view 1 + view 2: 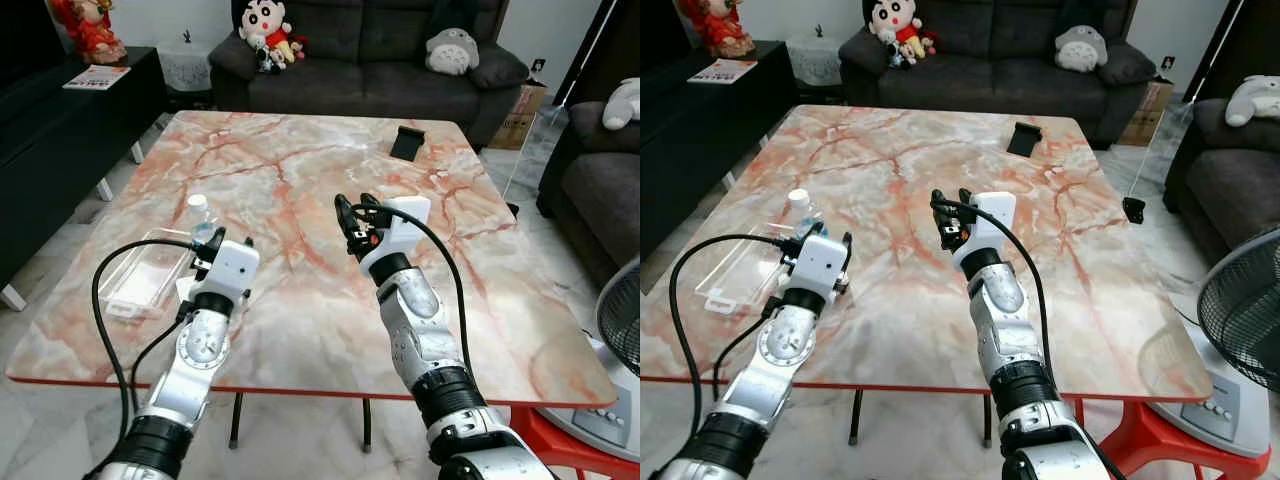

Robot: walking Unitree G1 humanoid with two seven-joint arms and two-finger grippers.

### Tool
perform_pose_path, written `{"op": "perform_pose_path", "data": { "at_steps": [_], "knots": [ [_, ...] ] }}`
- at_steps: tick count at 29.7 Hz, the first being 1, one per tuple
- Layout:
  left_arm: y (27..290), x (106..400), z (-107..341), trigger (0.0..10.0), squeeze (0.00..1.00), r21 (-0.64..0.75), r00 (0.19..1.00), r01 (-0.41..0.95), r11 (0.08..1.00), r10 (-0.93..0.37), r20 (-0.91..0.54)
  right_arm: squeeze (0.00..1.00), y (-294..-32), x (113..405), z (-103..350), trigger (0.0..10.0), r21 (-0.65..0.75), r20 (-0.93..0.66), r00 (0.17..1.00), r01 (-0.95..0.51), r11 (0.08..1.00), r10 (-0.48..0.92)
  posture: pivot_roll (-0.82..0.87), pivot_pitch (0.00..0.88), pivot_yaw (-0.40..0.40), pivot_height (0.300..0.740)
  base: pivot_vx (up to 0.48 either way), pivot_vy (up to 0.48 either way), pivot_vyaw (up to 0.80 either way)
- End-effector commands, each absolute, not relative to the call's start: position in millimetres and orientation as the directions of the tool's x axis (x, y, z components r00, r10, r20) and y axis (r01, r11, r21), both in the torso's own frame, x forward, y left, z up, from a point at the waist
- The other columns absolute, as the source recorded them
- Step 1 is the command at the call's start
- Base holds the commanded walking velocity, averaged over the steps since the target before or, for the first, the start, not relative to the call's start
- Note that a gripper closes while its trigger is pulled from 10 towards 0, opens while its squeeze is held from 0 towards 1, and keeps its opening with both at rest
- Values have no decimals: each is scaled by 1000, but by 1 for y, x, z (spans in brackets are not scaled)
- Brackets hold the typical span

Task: Picking trash to rubbish bin

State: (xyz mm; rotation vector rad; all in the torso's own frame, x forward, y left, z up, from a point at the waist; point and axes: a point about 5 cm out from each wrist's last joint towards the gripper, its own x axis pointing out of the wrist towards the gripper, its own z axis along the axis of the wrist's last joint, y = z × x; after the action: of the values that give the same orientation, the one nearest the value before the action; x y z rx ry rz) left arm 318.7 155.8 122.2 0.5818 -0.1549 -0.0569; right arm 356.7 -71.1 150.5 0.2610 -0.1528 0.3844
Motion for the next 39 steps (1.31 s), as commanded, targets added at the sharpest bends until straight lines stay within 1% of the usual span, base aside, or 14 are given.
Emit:
{"op": "perform_pose_path", "data": {
  "at_steps": [1, 2, 4, 6, 7, 15, 19, 22, 25, 26, 27, 30, 39],
  "knots": [
    [155, 318, 117, 10000, 0, 611, 990, 48, 790, -120, 77, 0, -72, 357, 154, 10000, 226, 208, 914, -391, 892, 348, 55, 51, -54, 740, 0, 0, 0],
    [158, 316, 112, 10000, 0, 675, 988, 93, 732, -151, 28, 0, -71, 357, 154, 10000, 227, 206, 914, -392, 892, 349, 60, 57, -56, 740, 0, 0, 0],
    [161, 314, 108, 10000, 0, 741, 982, 144, 656, -190, -23, 0, -71, 356, 154, 10000, 227, 205, 913, -394, 891, 352, 61, 58, -57, 740, 0, 0, 0],
    [163, 311, 108, 10000, 0, 776, 975, 175, 606, -216, -51, 0, -70, 356, 154, 10000, 226, 203, 913, -396, 890, 355, 61, 58, -57, 740, 0, 0, 0],
    [162, 310, 109, 10000, 0, 777, 972, 181, 603, -231, -47, 0, -70, 356, 153, 10000, 226, 202, 913, -397, 890, 356, 63, 58, -58, 740, 0, 0, 0],
    [142, 301, 112, 10000, 0, 748, 930, 270, 606, -366, -39, 0, -70, 356, 152, 10000, 230, 198, 913, -396, 889, 355, 62, 59, -59, 740, 0, 0, 0],
    [142, 302, 113, 10000, 0, 776, 938, 251, 579, -344, -48, 0, -70, 356, 152, 10000, 229, 197, 913, -397, 889, 357, 61, 61, -61, 740, 0, 0, 0],
    [143, 304, 115, 10000, 0, 776, 947, 228, 588, -319, -37, 0, -70, 356, 152, 10000, 230, 194, 913, -398, 888, 359, 63, 62, -64, 740, 0, 0, 0],
    [143, 304, 116, 10000, 0, 775, 947, 230, 589, -320, -38, 0, -70, 356, 152, 10000, 230, 194, 913, -398, 888, 359, 63, 62, -64, 740, 0, 0, 0],
    [145, 308, 120, 10000, 0, 755, 957, 195, 626, -289, -8, 0, -69, 355, 152, 10000, 236, 197, 911, -403, 884, 363, 63, 62, -64, 740, 0, 0, 0],
    [145, 309, 122, 10000, 0, 745, 961, 180, 642, -277, 6, 0, -69, 355, 152, 10000, 238, 199, 910, -405, 883, 364, 63, 62, -64, 740, 0, 0, 0],
    [145, 311, 125, 10000, 0, 727, 965, 163, 666, -262, 24, 0, -69, 355, 153, 10000, 240, 202, 909, -407, 882, 364, 58, 64, -64, 740, 0, 0, 0],
    [152, 317, 128, 10000, 0, 736, 973, 130, 665, -229, 35, 0, -68, 355, 152, 10000, 233, 189, 908, -410, 882, 373, 58, 67, -67, 740, 0, 0, 0]
  ]
}}
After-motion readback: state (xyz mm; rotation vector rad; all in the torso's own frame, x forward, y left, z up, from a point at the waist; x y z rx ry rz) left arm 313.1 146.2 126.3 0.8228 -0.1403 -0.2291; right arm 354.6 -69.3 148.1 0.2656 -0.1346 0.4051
